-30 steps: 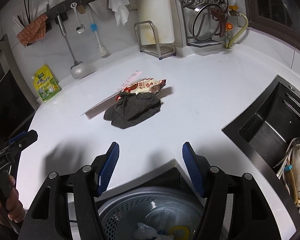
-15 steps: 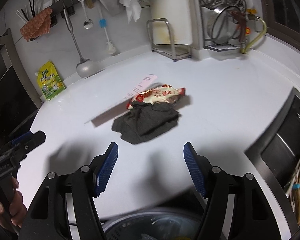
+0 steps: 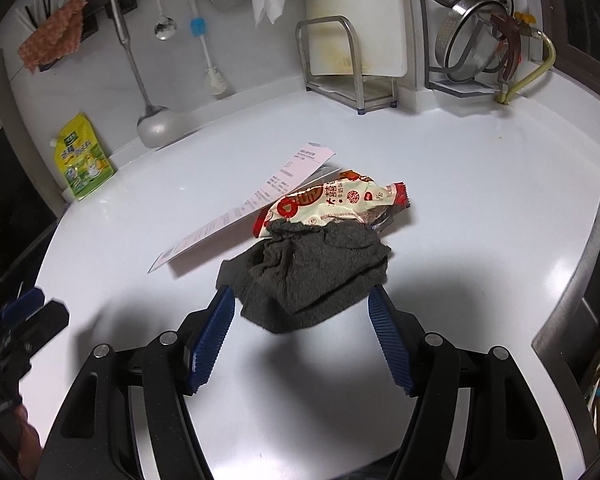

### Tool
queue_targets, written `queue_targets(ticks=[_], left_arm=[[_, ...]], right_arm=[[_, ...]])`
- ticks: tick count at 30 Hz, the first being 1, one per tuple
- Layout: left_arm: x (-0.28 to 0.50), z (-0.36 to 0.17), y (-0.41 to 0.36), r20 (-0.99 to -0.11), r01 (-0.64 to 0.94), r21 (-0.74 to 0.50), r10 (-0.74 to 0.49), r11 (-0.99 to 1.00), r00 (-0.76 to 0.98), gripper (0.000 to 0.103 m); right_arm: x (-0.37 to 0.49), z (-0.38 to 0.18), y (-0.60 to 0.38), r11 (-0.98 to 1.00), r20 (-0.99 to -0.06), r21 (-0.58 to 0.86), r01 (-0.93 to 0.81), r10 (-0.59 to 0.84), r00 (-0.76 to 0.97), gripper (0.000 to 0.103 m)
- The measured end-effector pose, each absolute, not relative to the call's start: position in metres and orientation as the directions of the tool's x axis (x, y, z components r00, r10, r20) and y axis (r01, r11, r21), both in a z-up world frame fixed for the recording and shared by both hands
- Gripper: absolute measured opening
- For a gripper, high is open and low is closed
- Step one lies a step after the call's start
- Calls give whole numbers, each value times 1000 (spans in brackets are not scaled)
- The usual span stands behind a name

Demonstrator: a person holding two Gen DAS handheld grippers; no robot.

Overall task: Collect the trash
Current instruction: 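Close the right tool on the dark gray cloth, then lift the gray cloth with the right tool while the left tool approaches the pink receipt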

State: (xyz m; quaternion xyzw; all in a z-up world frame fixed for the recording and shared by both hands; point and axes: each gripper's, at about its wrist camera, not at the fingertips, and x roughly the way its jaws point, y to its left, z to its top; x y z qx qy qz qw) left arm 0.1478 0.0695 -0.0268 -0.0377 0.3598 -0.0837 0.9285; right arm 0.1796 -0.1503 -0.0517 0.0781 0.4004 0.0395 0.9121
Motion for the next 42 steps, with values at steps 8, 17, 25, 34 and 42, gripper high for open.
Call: queue_targets(ticks=[8, 17, 25, 34, 42], left_arm=[[152, -31, 68, -670, 125, -131, -181, 984, 720, 92], [151, -32, 66, -673, 125, -128, -179, 984, 718, 92], [152, -32, 60, -677, 127, -140, -189, 982, 711, 92], [151, -30, 38, -676, 151, -149, -212, 977, 706, 92], [156, -31, 7, -678, 166, -146, -221, 975, 701, 92]], right_arm=[[204, -58, -146, 988, -740, 149, 40, 85, 667, 68], [212, -72, -139, 991, -758, 128, 29, 79, 648, 55], [193, -59, -144, 985, -722, 170, -42, 153, 675, 28], [152, -42, -181, 978, -680, 204, -36, 168, 714, 18], [131, -32, -223, 971, -631, 239, -8, 161, 759, 15]])
